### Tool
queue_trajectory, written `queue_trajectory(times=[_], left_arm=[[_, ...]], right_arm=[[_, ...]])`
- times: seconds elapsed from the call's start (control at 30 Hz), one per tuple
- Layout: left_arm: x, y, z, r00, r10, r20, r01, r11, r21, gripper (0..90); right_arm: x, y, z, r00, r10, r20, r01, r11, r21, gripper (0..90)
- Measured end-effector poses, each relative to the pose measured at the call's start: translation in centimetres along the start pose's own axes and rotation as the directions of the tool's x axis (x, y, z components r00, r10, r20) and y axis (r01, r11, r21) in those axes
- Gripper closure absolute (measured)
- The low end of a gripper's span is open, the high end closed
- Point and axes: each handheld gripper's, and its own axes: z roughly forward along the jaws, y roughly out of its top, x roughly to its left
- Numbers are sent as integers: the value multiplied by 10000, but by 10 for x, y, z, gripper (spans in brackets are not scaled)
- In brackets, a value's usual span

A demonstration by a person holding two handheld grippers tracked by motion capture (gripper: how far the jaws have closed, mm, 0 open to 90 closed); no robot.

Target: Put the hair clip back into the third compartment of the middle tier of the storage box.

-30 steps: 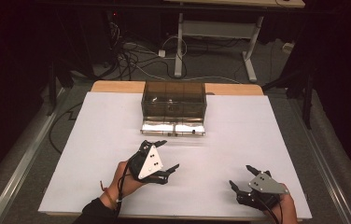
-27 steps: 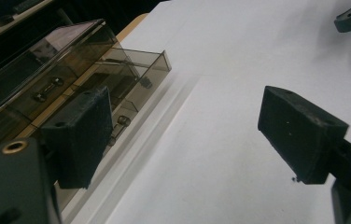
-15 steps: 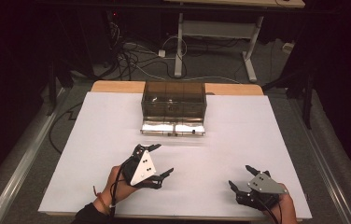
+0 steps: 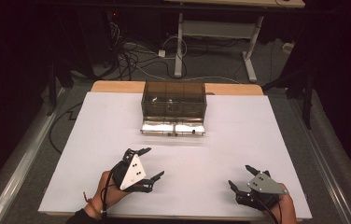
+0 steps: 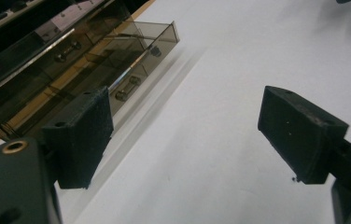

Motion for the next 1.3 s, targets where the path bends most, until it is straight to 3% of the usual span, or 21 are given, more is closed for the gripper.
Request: queue_trajectory(times=[0.53, 0.63, 0.7, 0.73, 0.8, 0.87, 0.93, 1.0, 1.07, 1.17, 1.3], left_arm=[[16, -13, -25, 9978, -375, -550, 389, 9989, 252, 170], [22, -12, -33, 9947, -613, -827, 627, 9979, 142, 170], [25, -11, -38, 9932, -505, -1048, 524, 9985, 154, 170], [27, -11, -43, 9920, -600, -1106, 608, 9981, 37, 170], [31, -12, -53, 9869, -1005, -1262, 1003, 9949, -80, 170], [35, -14, -62, 9856, -922, -1414, 925, 9957, -48, 170], [42, -18, -70, 9817, -984, -1633, 1017, 9947, 120, 171], [49, -24, -78, 9764, -1318, -1712, 1367, 9905, 172, 170], [53, -29, -83, 9724, -1337, -1910, 1420, 9894, 304, 170], [55, -33, -88, 9687, -1455, -2012, 1560, 9870, 374, 170], [55, -36, -89, 9696, -1390, -2015, 1522, 9870, 513, 167]], right_arm=[[-1, 2, 0, 9999, 34, 115, -32, 9999, -122, 235], [-2, 4, 0, 9997, 153, 201, -150, 9998, -158, 235], [-2, 6, -2, 9996, 4, 275, 1, 9998, -182, 235], [-2, 7, -3, 9994, 0, 354, 8, 9998, -218, 236], [-3, 8, -6, 10000, -22, 68, 25, 9989, -472, 233], [-4, 7, -5, 9997, -112, 239, 119, 9996, -275, 232], [-6, 6, -1, 9995, 269, 194, -264, 9993, -263, 237], [-4, 4, 5, 9995, 75, 322, -74, 10000, -52, 237], [0, 3, 5, 9989, -280, 372, 283, 9996, -80, 234], [1, 4, 5, 9993, -187, 313, 190, 9998, -99, 232], [0, 2, 4, 9993, -207, 323, 211, 9997, -93, 232]])
